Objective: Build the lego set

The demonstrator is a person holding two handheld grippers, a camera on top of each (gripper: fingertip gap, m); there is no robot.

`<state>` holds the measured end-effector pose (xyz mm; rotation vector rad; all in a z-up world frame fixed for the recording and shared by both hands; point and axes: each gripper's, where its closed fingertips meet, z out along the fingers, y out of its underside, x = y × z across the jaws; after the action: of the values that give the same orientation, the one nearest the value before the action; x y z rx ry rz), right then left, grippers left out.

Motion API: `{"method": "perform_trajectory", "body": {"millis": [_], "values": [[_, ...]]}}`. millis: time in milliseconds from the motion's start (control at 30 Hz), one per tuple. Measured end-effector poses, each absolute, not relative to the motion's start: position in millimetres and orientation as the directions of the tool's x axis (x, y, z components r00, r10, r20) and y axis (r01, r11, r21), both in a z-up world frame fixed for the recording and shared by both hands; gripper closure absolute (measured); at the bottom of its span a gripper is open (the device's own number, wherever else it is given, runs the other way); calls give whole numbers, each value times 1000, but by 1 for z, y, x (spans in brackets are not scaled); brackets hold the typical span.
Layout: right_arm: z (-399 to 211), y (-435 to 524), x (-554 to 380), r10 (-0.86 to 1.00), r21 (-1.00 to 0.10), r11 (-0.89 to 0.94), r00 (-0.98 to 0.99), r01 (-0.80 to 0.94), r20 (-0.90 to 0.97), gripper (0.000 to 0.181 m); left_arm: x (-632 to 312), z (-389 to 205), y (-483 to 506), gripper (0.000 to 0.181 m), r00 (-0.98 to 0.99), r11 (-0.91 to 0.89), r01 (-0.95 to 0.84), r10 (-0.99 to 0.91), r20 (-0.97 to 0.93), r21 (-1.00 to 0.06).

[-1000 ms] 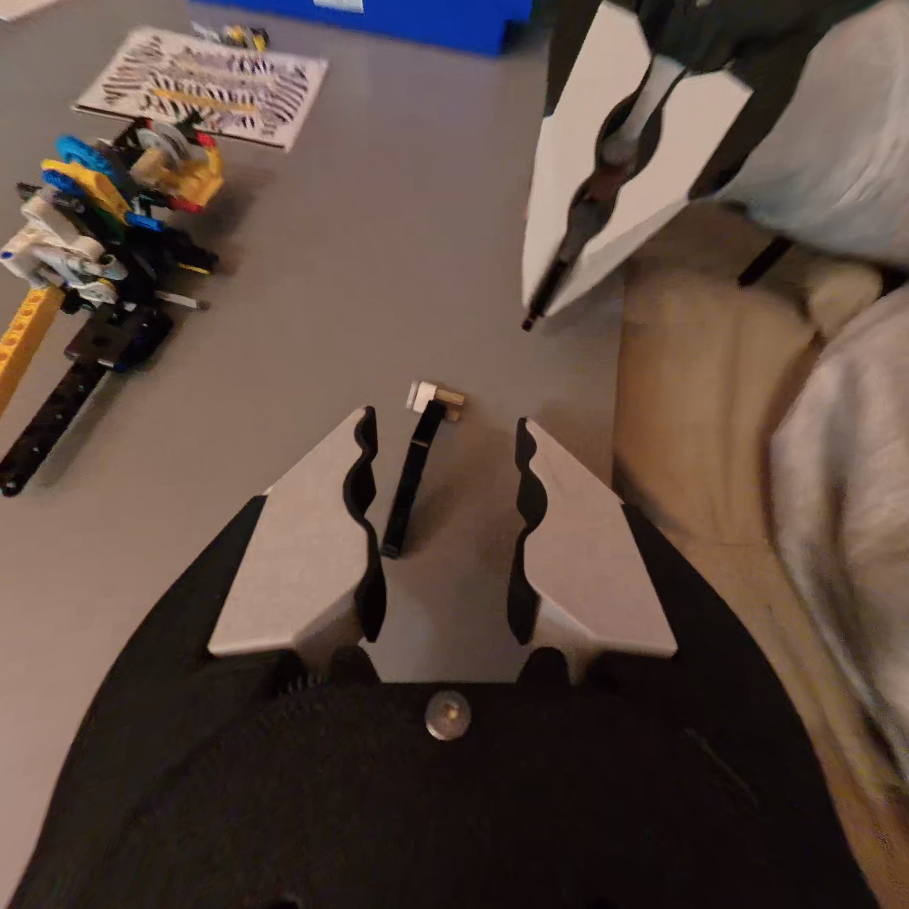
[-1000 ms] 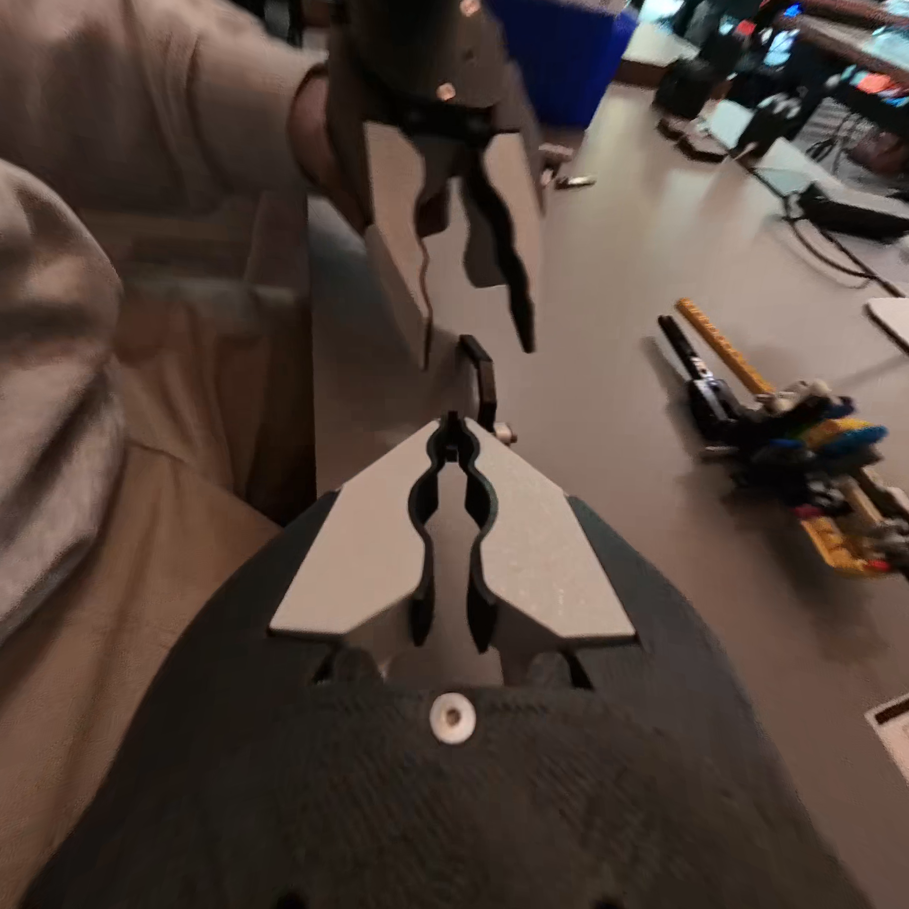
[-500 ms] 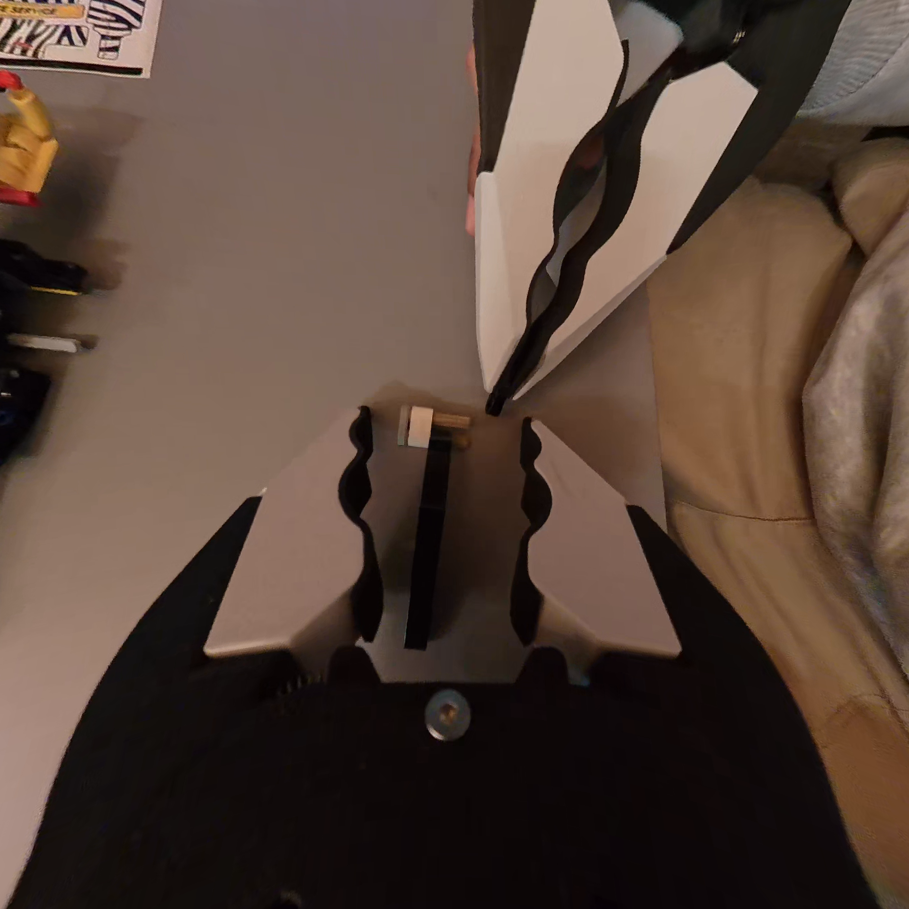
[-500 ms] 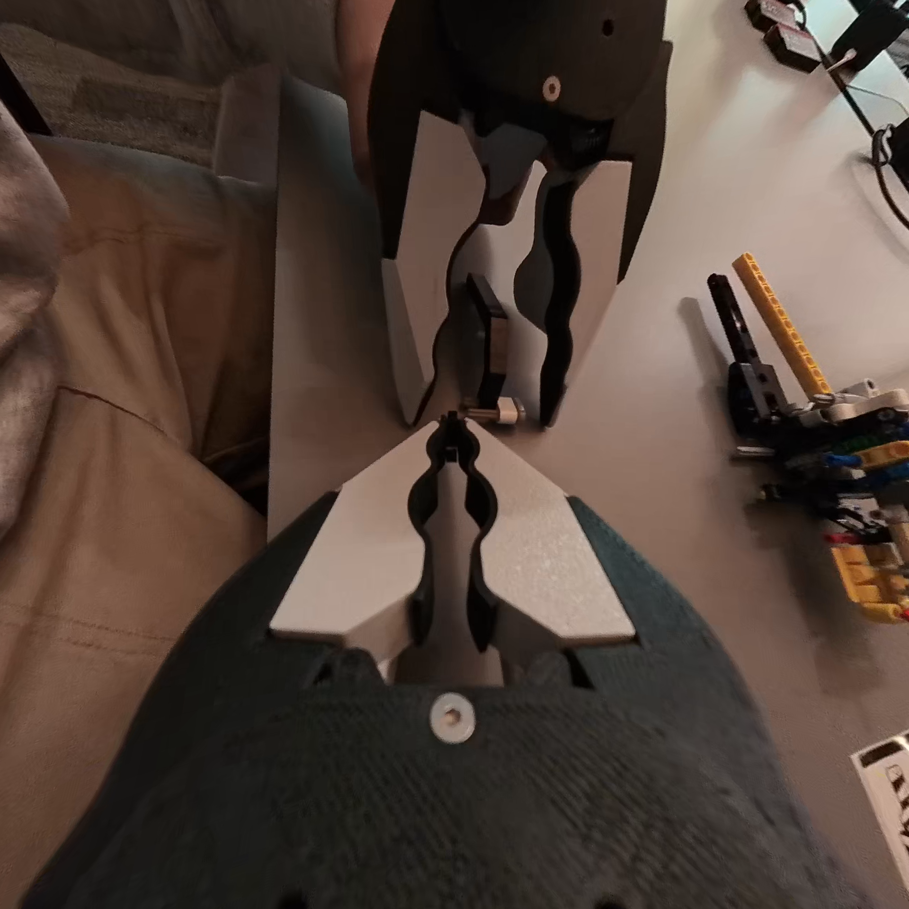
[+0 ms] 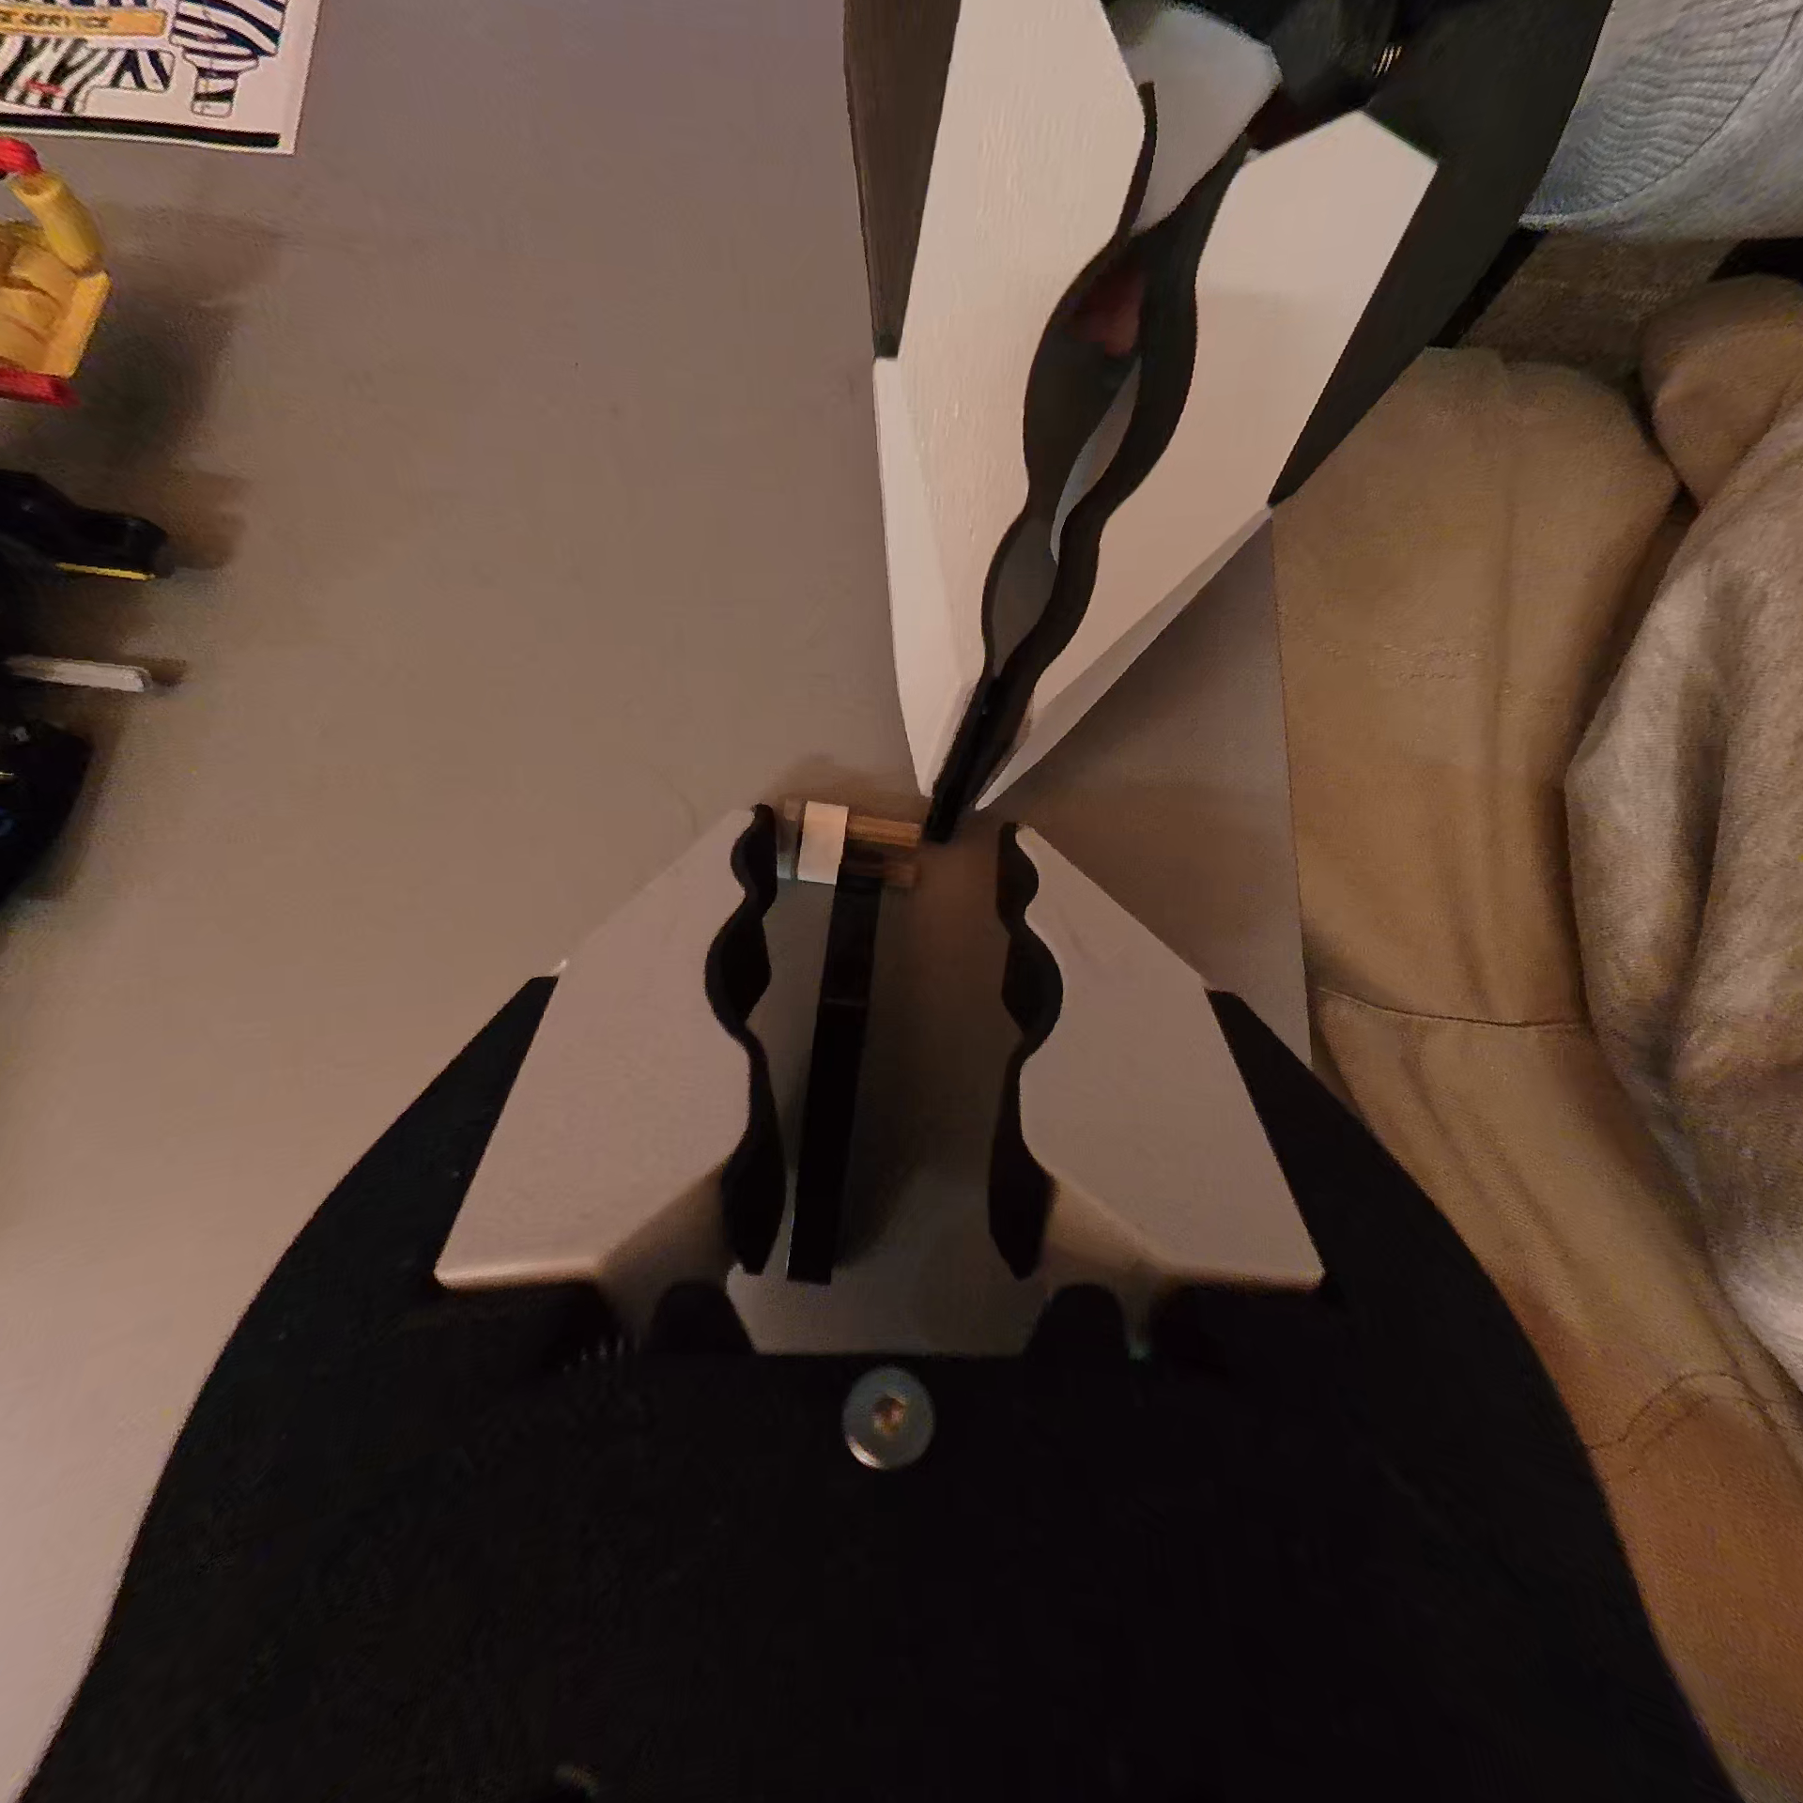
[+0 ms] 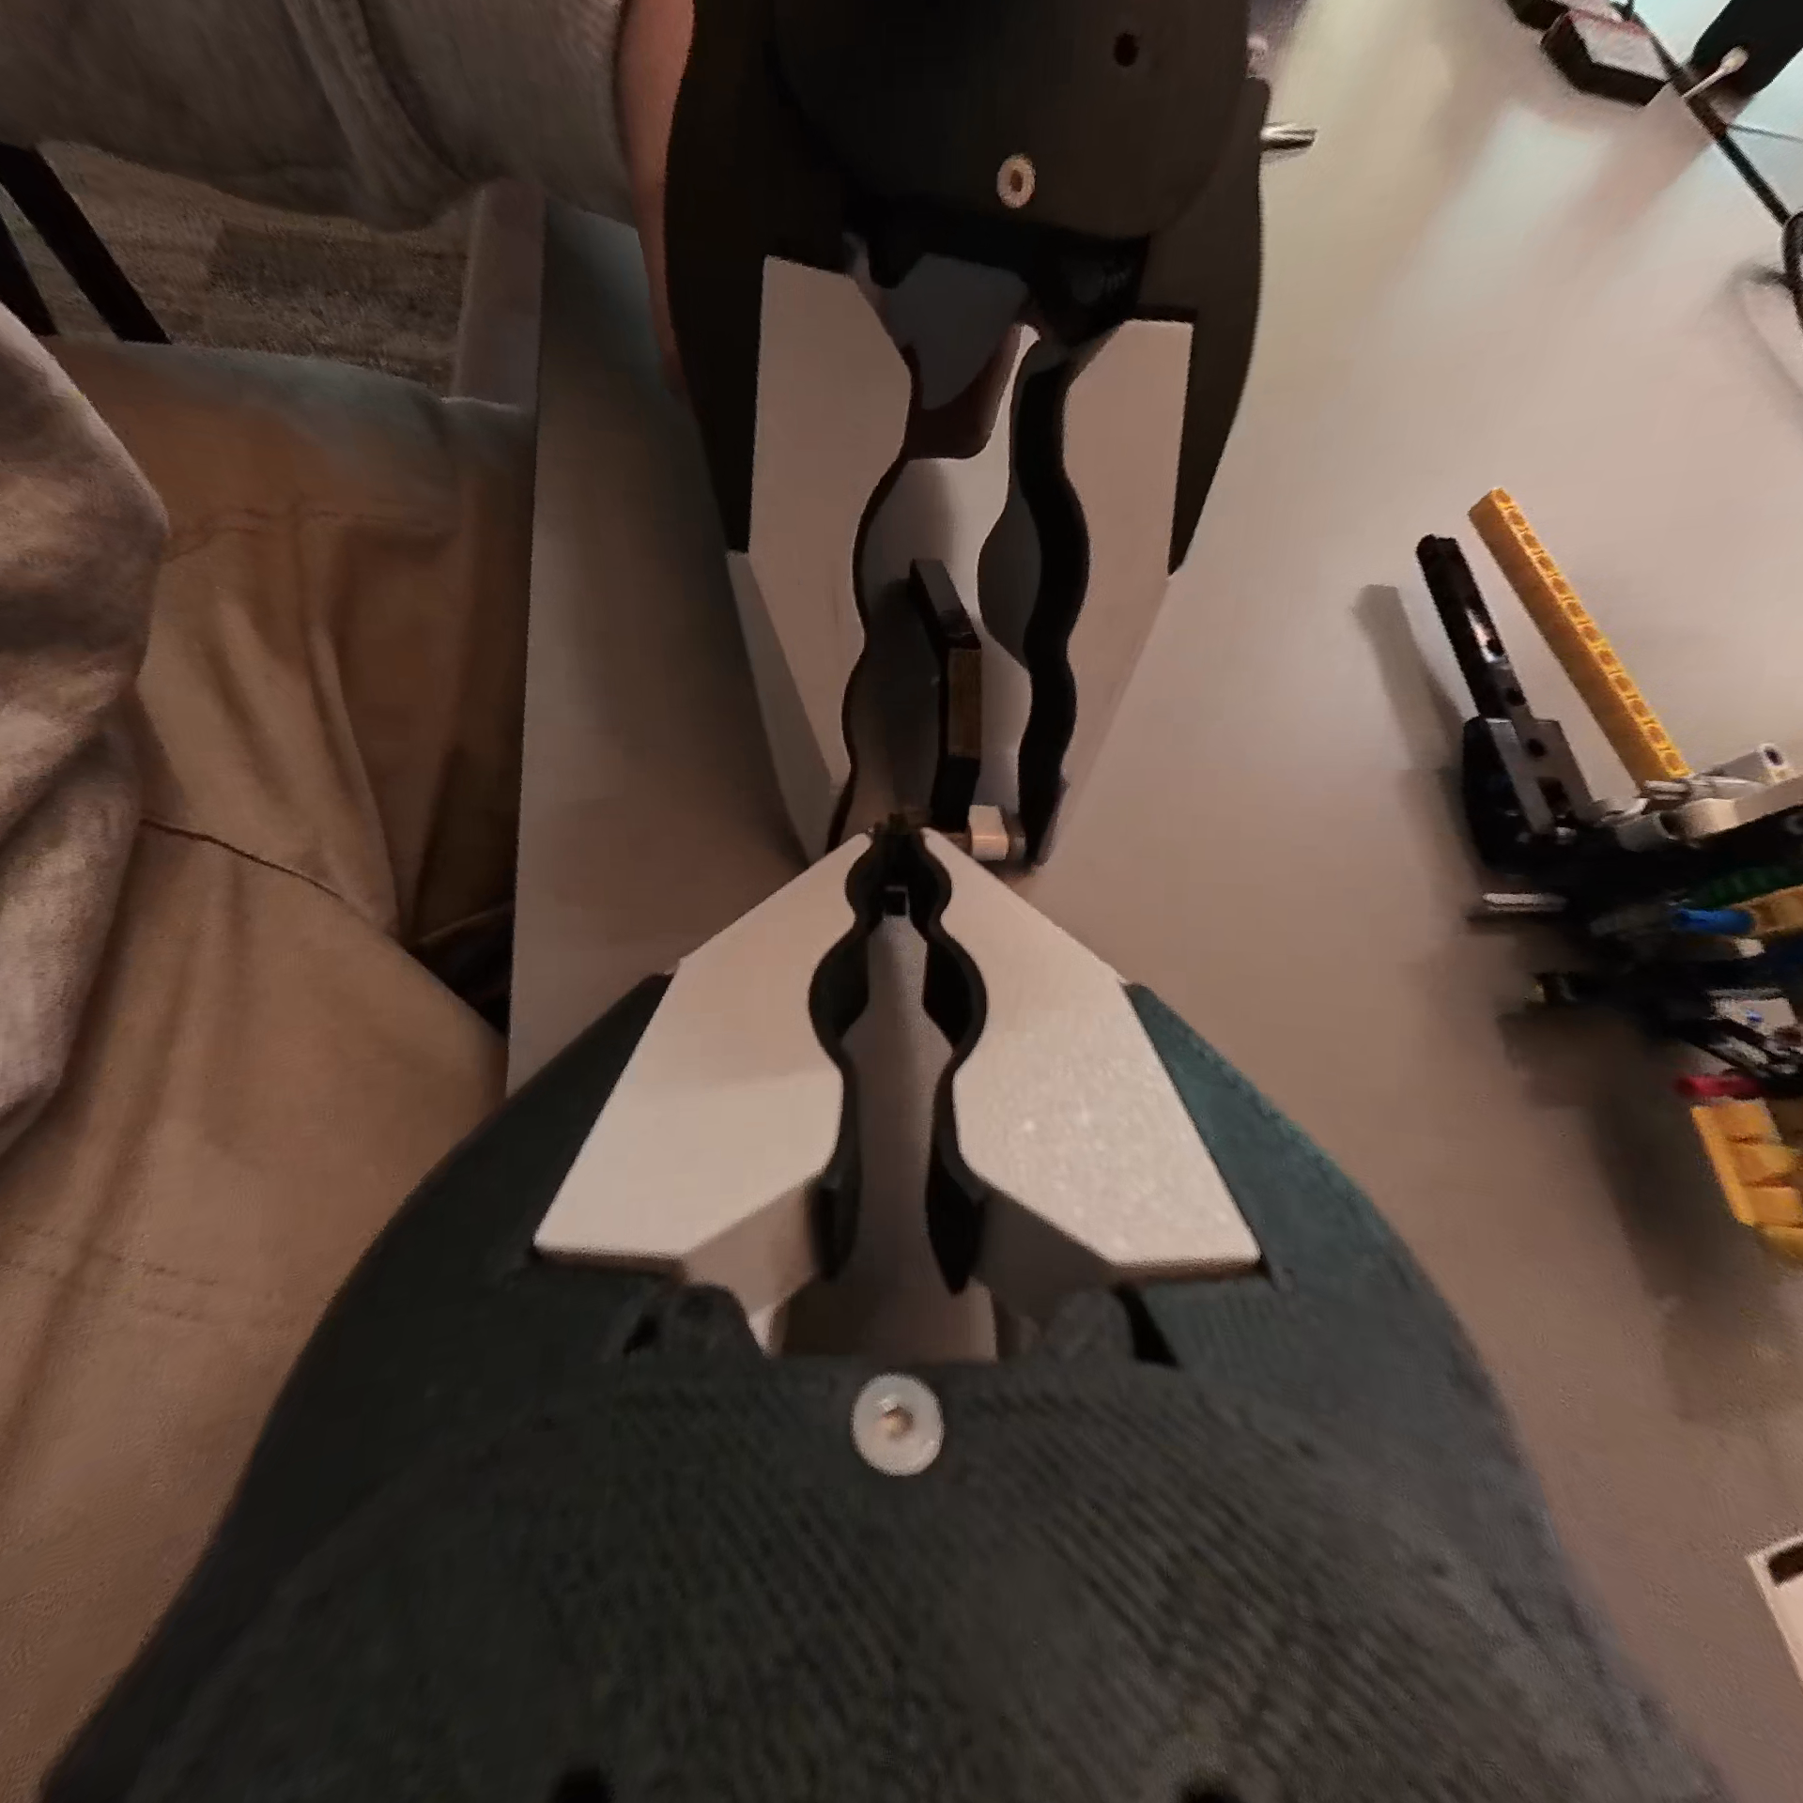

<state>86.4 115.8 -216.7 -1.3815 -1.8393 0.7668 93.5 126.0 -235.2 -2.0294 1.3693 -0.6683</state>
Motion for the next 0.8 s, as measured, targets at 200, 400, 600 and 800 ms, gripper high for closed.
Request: {"method": "perform_trajectory", "body": {"millis": [200,400,600,800], "values": [[-219,115,86,968,-790,244,-190,562,164,179,93,-235,126,142,344,-292,-637,-936,76,-714],[-220,114,86,968,-787,243,-200,567,155,179,93,-235,127,142,350,-297,-634,-933,77,-714],[-218,113,85,967,-793,245,-200,557,158,179,92,-235,127,142,357,-303,-632,-931,78,-713],[-219,114,82,968,-791,244,-193,561,162,179,90,-235,126,142,365,-313,-626,-927,86,-714]]}}
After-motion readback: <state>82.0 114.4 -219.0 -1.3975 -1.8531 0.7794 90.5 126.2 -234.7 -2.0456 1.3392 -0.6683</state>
